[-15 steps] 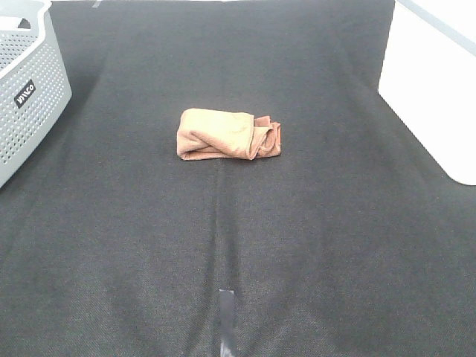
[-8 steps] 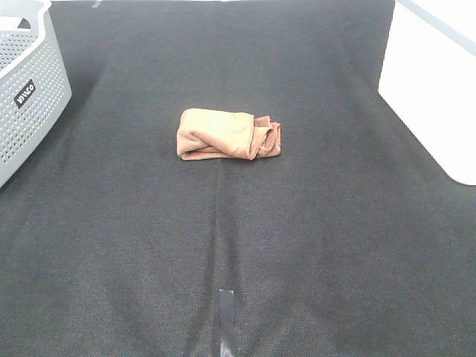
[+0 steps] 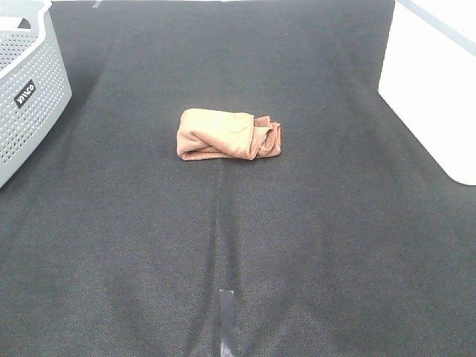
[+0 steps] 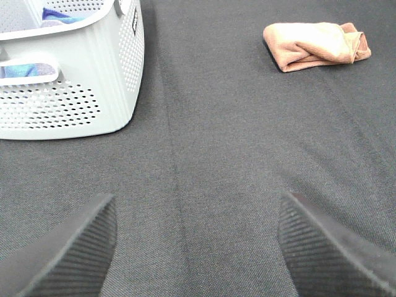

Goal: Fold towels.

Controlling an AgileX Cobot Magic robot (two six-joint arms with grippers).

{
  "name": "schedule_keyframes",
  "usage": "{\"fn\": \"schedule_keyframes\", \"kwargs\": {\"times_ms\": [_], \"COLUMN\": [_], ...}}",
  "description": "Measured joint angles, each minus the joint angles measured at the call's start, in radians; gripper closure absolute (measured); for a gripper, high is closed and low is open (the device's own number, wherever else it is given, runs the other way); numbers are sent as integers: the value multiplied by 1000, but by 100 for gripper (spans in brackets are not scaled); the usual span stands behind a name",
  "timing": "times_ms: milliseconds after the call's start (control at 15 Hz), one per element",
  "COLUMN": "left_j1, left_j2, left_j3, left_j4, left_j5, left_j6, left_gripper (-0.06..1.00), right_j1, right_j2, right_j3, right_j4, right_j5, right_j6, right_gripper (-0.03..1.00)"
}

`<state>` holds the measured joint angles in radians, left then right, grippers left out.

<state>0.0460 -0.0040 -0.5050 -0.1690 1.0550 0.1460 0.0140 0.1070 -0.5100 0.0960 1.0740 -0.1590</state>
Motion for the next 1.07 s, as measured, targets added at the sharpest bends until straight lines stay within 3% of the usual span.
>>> {"fn": "schedule_keyframes", "kwargs": {"times_ms": [1067], "left_j1": [0], "left_j2": [-1], "left_j3": [0], "left_j4": [0], "left_j5": [-1], "left_j6": [0], "left_gripper": [24], "right_j1": [0], "right_j2": [-114], "right_j3": [0], "right_j4": [6], "right_j5": [0], "right_j6": [0], "right_gripper": [21]}}
